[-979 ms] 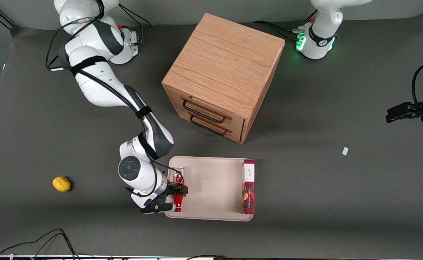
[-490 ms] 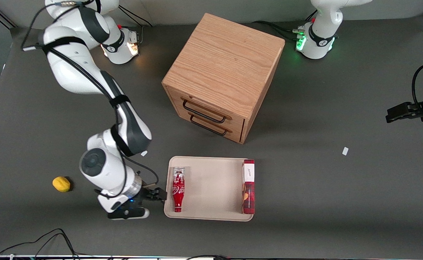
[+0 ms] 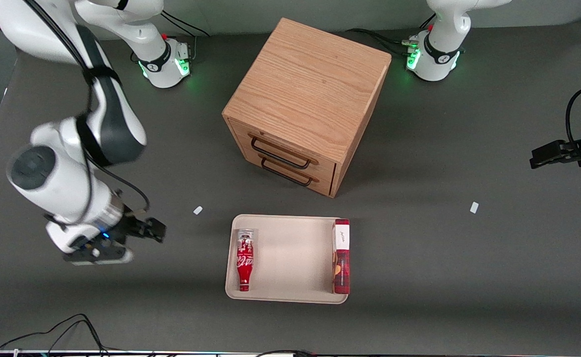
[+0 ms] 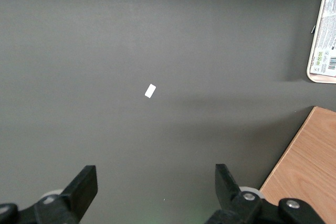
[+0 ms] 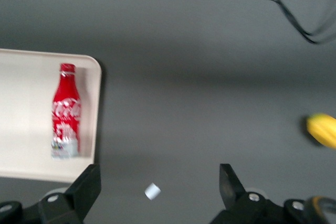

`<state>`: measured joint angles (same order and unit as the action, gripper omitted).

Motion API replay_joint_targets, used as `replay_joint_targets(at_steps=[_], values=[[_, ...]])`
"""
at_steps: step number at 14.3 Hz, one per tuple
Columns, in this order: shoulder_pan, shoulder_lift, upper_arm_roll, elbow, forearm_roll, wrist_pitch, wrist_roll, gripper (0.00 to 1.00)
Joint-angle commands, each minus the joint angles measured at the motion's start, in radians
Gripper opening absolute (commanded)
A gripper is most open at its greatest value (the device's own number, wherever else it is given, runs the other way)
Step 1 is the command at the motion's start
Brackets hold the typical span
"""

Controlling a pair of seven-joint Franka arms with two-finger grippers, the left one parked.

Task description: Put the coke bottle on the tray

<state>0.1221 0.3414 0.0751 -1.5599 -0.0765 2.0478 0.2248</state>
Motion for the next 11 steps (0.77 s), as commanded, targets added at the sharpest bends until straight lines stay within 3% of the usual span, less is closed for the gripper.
replay_joint_targets(at_steps=[1, 3, 6, 11], values=[[-0.006, -0.290, -0.043, -0.317, 0.053, 0.018, -0.030, 1.00], [-0.002, -0.422, -0.052, -0.425, 0.055, -0.010, -0.030, 1.00], [-0.002, -0.542, -0.070, -0.447, 0.063, -0.168, -0.030, 1.00], [0.005, -0.565, -0.126, -0.401, 0.087, -0.242, -0.076, 1.00]])
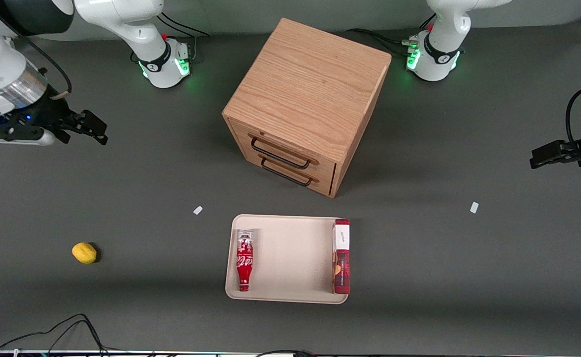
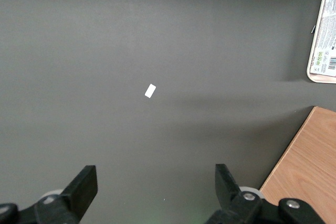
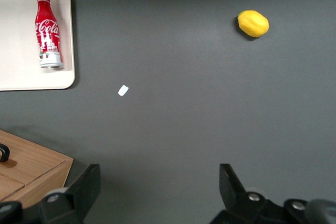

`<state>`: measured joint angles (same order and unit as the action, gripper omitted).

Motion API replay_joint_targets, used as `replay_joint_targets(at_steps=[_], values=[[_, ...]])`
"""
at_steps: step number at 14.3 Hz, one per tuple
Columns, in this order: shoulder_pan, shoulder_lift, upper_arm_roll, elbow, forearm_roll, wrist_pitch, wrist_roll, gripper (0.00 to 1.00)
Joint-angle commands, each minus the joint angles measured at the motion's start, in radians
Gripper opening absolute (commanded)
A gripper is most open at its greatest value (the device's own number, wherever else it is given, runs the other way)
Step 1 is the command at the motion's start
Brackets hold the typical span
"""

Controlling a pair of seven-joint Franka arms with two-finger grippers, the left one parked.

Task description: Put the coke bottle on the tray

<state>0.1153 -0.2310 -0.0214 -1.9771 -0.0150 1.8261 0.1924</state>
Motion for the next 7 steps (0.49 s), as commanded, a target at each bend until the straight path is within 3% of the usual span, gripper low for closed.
replay_joint_targets(at_steps=[1, 7], values=[[0.012, 0.016, -0.032, 0.043, 0.027, -0.049, -0.054, 1.00], [0.015, 0.073, -0.029, 0.168, 0.024, -0.175, -0.045, 1.00]])
